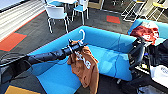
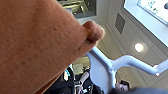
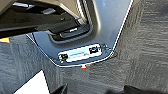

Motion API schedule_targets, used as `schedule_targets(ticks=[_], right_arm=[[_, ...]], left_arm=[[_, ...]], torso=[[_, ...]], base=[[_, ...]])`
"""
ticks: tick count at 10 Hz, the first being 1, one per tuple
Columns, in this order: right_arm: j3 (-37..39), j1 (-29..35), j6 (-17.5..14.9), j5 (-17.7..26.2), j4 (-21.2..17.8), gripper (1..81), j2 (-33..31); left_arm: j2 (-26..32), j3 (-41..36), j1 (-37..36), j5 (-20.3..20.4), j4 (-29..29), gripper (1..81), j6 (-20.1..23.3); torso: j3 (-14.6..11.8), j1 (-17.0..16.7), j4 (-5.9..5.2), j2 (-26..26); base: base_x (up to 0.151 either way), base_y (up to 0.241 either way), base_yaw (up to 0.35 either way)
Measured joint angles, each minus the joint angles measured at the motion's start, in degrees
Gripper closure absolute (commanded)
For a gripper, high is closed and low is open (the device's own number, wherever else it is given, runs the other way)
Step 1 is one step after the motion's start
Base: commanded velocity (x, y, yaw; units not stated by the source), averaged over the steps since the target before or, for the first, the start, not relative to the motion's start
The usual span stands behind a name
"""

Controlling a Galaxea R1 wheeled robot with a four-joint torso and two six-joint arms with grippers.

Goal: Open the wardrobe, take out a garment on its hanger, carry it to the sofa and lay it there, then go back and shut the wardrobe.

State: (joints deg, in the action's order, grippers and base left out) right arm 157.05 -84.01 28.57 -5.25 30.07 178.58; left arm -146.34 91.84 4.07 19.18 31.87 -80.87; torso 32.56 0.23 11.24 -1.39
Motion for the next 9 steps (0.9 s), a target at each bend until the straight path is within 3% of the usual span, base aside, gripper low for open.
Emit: schedule_targets(ticks=[4,7,9], right_arm=[[0.00,0.00,0.00,-0.30,0.00,1.0,0.01],[-0.07,-0.11,0.00,-0.41,0.00,1.0,0.20],[-0.07,-0.28,-0.02,-0.39,0.00,1.0,0.20]], left_arm=[[4.13,5.18,4.05,0.04,5.64,81.1,-0.44],[5.79,6.08,4.80,-0.38,8.70,81.1,-0.44],[8.79,6.14,5.90,-1.84,11.18,81.1,-0.68]], torso=[[0.00,0.00,0.26,0.00],[0.00,0.00,3.08,0.00],[0.00,0.00,3.17,0.00]], base=[[0.000,0.000,0.000],[0.000,0.000,0.000],[0.000,0.000,0.000]])
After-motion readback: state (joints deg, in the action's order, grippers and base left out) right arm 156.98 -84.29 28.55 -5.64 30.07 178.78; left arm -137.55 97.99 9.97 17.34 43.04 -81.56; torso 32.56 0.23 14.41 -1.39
